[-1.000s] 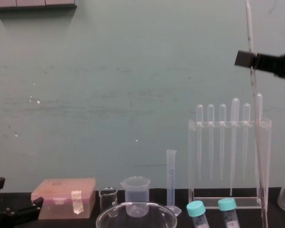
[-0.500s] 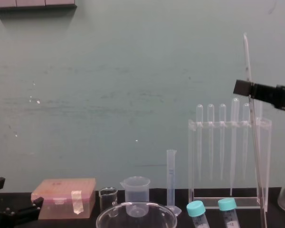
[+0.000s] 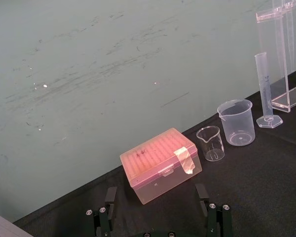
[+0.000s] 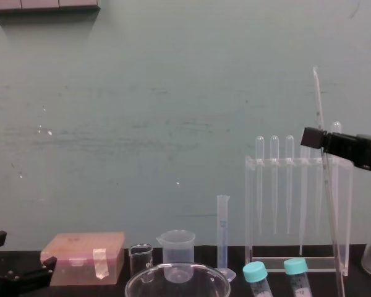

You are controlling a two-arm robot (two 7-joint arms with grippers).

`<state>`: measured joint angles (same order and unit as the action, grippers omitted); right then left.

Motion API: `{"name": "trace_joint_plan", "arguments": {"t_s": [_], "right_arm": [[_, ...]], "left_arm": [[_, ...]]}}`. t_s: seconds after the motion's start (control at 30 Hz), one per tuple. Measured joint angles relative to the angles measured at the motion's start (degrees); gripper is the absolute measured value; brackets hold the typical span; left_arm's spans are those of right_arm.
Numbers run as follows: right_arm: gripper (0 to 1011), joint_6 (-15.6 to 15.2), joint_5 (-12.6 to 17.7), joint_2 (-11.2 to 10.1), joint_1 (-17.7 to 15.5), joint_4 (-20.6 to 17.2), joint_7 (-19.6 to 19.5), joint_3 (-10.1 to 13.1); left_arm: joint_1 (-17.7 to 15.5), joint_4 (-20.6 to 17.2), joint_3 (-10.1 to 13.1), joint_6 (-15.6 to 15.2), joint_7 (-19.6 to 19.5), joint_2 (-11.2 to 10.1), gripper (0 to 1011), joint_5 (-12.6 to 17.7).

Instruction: Hold the thermometer with one hand and immerse one end into the beaker, then reinsert it into the test tube rack.

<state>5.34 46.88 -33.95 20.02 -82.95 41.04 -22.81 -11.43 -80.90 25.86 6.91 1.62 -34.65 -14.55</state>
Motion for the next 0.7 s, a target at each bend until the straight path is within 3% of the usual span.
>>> {"name": "trace_joint_plan", "arguments": {"t_s": [0.7], "right_arm": [[56, 0.27, -2.66, 0.71, -0.04, 0.78, 0.61, -0.72]], "left_arm": [[0.00, 0.00, 0.00, 0.00, 0.00, 0.00, 1008, 0.00]]}}
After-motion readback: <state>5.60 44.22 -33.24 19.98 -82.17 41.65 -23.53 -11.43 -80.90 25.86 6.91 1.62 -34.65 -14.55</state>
